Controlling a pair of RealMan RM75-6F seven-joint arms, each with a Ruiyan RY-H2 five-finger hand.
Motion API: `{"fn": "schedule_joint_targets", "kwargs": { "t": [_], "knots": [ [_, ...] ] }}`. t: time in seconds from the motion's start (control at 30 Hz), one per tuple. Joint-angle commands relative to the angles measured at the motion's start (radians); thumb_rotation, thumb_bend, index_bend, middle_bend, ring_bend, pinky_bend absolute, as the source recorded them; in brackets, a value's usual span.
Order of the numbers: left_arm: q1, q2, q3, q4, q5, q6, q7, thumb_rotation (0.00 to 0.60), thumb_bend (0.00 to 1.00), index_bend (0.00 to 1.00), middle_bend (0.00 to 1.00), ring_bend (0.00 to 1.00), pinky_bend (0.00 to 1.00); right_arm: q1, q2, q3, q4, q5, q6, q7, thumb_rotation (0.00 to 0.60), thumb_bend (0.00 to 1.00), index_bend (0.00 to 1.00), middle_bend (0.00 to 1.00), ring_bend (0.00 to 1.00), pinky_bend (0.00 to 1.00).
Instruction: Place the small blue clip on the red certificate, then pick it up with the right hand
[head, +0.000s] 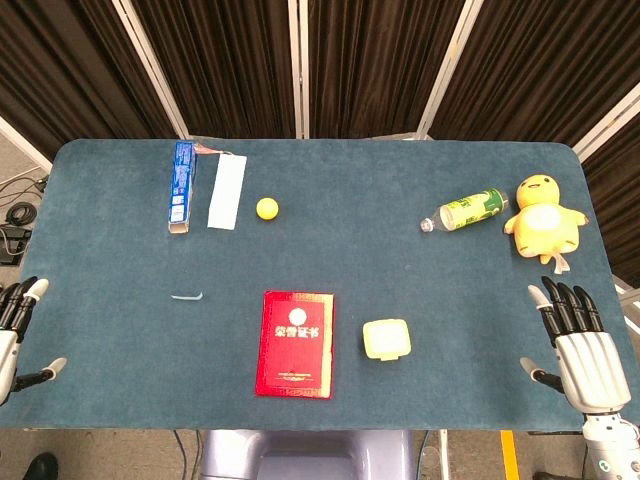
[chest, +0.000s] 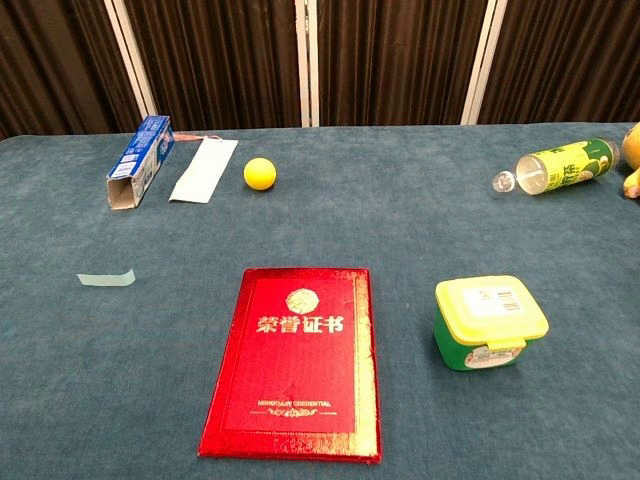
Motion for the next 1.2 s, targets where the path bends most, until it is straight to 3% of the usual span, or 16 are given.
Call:
{"fn": "schedule_joint_targets", "kwargs": {
  "t": [0.03,0.3,0.53,0.67,0.73,0.83,1.2],
  "knots": [
    [-0.012,-0.013,-0.002,0.012,-0.010,-0.022,0.012,0.600,0.00,0.00,0.00,0.00,0.00,0.000,0.004,0.000,-0.001,-0.001,0.001,0.008,0.600,0.00,0.00,0.00,0.00,0.00],
    [-0.033,-0.041,-0.009,0.040,-0.035,-0.063,-0.013,0.600,0.00,0.00,0.00,0.00,0.00,0.001,0.012,0.005,-0.002,0.006,0.001,0.020,0.600,0.00,0.00,0.00,0.00,0.00],
    [-0.146,-0.122,-0.055,0.121,-0.090,-0.222,-0.030,0.600,0.00,0.01,0.00,0.00,0.00,0.005,0.016,0.008,-0.003,0.016,-0.008,0.029,0.600,0.00,0.00,0.00,0.00,0.00],
    [-0.230,-0.192,-0.099,0.177,-0.147,-0.321,0.019,0.600,0.01,0.17,0.00,0.00,0.00,0.011,0.017,0.014,0.001,0.033,-0.020,0.036,0.600,0.00,0.00,0.00,0.00,0.00],
    [-0.279,-0.232,-0.123,0.206,-0.213,-0.393,0.059,0.600,0.06,0.29,0.00,0.00,0.00,0.015,0.014,0.019,0.008,0.048,-0.030,0.035,0.600,0.00,0.00,0.00,0.00,0.00],
    [-0.337,-0.286,-0.149,0.259,-0.293,-0.475,0.090,0.600,0.15,0.38,0.00,0.00,0.00,0.021,0.006,0.026,0.022,0.071,-0.045,0.033,0.600,0.00,0.00,0.00,0.00,0.00],
    [-0.435,-0.429,-0.152,0.439,-0.385,-0.605,0.112,0.600,0.34,0.43,0.00,0.00,0.00,0.041,-0.014,0.045,0.056,0.145,-0.096,0.017,0.600,0.00,0.00,0.00,0.00,0.00]
  ]
}}
